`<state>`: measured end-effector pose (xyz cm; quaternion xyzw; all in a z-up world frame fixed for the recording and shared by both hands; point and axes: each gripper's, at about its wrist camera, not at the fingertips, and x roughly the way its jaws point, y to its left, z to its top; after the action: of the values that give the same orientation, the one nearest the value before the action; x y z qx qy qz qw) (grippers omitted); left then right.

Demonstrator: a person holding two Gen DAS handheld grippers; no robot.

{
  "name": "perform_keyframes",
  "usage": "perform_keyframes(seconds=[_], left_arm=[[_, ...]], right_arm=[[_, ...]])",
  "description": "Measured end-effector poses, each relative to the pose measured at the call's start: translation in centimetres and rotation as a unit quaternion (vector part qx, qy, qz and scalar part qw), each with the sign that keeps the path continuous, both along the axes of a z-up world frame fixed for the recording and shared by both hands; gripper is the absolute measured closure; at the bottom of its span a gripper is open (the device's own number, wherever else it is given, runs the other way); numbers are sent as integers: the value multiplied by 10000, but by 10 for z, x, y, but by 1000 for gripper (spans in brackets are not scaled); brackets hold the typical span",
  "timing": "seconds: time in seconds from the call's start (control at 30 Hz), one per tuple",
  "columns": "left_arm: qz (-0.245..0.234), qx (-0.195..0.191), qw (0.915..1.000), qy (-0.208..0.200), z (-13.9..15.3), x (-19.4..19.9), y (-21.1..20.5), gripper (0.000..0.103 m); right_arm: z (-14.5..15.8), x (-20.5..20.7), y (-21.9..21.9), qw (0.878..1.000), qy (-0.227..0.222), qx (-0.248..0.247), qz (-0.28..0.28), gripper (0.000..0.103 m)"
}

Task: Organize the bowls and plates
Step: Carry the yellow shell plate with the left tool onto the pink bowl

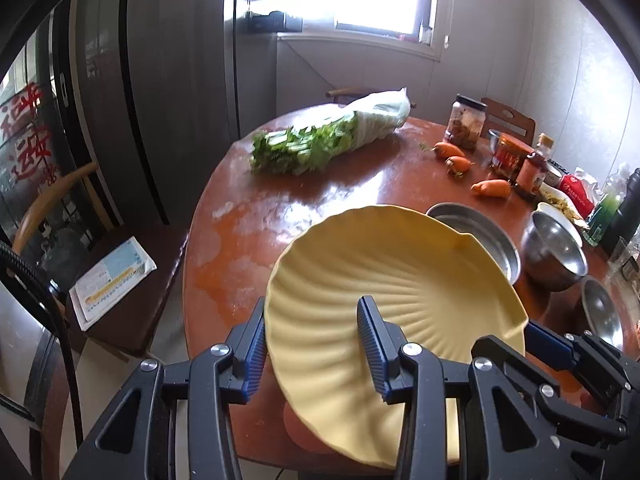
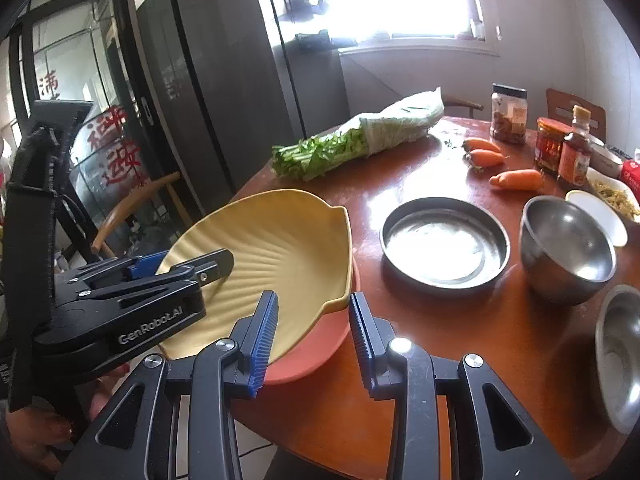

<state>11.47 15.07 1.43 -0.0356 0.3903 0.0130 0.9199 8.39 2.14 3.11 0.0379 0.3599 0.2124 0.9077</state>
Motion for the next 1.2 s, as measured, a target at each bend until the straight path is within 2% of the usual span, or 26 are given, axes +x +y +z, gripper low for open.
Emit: perform_keyframes(seconds=[0.2, 0.53, 0.73, 1.2], left_arm=[[-12, -34, 9999, 117, -17, 8, 3, 60], [-51, -7, 9999, 138, -26, 15, 7, 60], [-26, 80, 9999, 82, -27, 16, 5, 60], [16, -7, 10000, 70, -27, 15, 9, 60]], right_arm=[[-15, 9, 5, 9998, 159, -141, -30, 65], [-25, 12, 10, 9994, 202, -262, -51, 65], [-30, 14, 11, 9993, 223, -307, -58, 65], [-27, 16, 8, 9994, 282, -204, -79, 65]])
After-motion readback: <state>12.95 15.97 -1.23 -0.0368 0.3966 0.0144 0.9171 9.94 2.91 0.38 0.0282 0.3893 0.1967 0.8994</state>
